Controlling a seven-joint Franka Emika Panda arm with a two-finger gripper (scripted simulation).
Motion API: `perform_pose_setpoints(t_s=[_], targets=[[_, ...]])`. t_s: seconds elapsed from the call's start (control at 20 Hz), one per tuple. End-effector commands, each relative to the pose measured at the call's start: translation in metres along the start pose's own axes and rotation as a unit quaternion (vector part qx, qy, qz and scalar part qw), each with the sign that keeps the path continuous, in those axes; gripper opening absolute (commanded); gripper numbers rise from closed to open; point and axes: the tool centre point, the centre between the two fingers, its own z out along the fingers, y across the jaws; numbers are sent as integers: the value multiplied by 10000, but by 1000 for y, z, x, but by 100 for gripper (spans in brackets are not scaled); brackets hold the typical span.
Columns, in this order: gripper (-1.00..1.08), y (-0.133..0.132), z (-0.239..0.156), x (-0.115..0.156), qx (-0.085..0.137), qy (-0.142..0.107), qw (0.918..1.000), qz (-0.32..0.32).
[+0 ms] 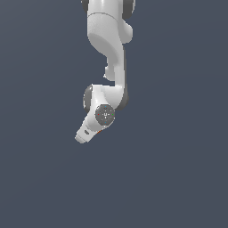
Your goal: Pick up the object and move it to a goal position.
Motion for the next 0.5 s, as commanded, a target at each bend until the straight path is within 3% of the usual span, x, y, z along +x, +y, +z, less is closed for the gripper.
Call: perform_pose_setpoints(t_s=[0.0,0.45], targets=[[-100,1,16,-16,64,-44,10000,13],[-100,4,20,-23,59,-48,10000,16]])
